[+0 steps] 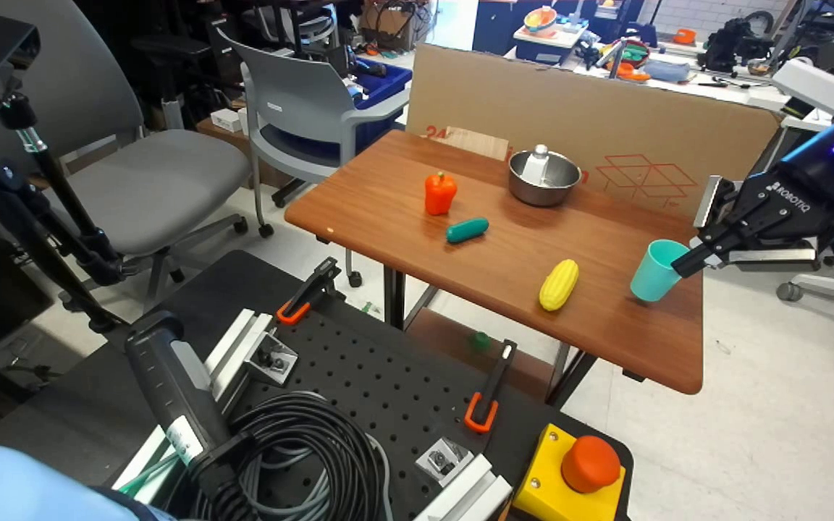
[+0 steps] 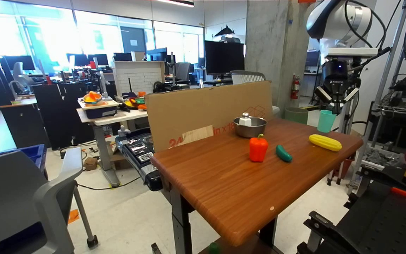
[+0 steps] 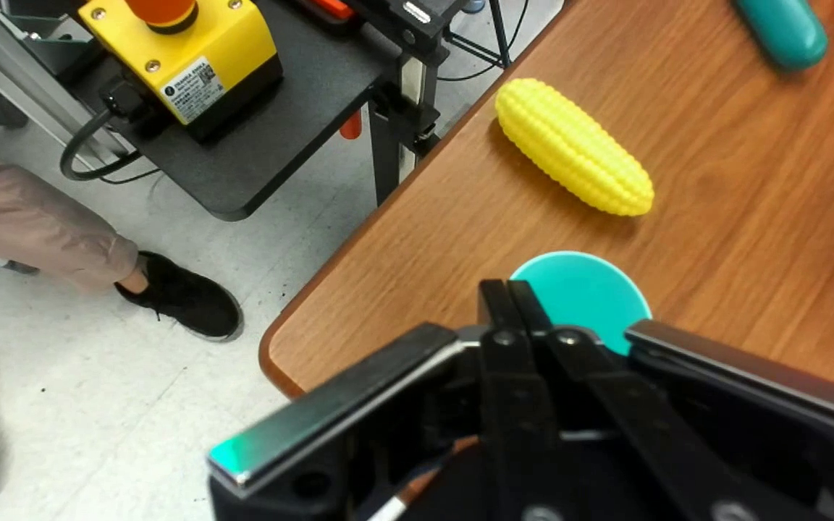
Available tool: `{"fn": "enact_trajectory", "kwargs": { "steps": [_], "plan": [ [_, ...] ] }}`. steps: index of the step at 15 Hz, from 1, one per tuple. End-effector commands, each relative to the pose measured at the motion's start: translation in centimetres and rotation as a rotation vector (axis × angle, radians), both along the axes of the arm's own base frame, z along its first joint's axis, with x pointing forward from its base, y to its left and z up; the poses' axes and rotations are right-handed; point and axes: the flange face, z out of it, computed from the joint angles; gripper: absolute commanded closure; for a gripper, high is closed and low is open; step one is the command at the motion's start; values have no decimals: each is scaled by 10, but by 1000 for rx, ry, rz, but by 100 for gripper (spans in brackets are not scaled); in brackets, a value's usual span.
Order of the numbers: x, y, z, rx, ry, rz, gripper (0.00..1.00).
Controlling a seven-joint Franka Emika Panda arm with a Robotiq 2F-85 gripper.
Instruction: Move the blue cup to the right
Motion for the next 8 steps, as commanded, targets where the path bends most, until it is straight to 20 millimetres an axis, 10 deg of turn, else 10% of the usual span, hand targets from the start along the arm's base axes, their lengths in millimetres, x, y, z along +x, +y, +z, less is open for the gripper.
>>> {"fn": "enact_trajectory", "kwargs": {
  "steps": [1,4,8],
  "plan": [
    [-4,-6,-16,56,-10,-8,99],
    [-8,-6,-25,72,8,-20,99],
    [6,15,4,80,-9,51,59]
  ]
}}
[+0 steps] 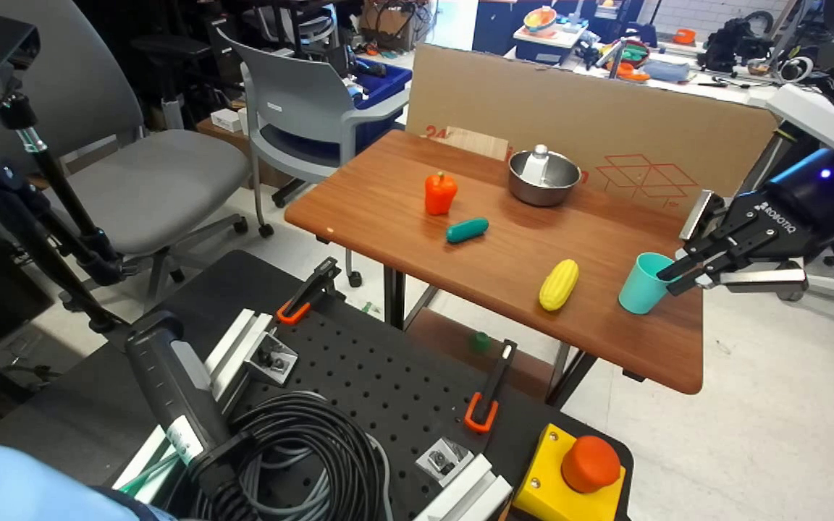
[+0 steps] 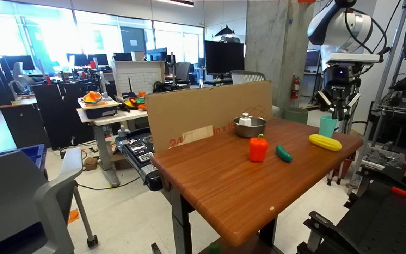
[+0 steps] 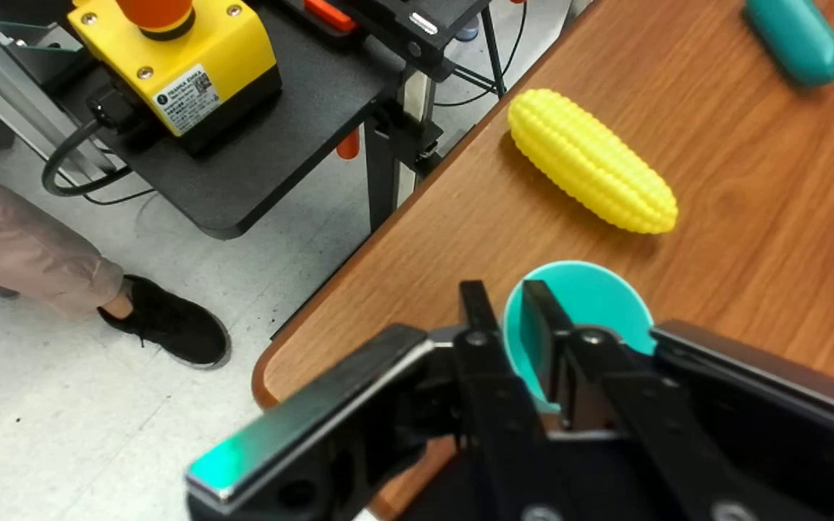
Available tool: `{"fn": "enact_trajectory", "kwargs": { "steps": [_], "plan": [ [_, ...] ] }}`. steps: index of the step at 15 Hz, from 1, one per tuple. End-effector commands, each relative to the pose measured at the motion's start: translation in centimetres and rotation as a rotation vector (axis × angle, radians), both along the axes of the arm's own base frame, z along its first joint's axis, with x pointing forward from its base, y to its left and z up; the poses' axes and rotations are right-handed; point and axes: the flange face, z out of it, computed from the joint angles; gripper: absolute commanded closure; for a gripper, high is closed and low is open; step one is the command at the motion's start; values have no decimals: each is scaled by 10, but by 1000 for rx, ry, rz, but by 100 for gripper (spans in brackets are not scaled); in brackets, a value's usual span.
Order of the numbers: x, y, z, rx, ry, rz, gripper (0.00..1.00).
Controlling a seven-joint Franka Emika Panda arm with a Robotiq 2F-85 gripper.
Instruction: Move the blue cup to the right
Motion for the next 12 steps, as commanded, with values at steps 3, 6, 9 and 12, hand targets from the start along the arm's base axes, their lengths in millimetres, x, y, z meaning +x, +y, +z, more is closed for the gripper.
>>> {"fn": "enact_trajectory", "kwargs": {
  "steps": [3,6,9,12],
  "plan": [
    [32,58,62,14,-41,177,35],
    [33,129,94,-3,25,334,14],
    [50,119,87,-6,-10,285,17],
    [42,100,75,1,3,258,5]
  ]
}}
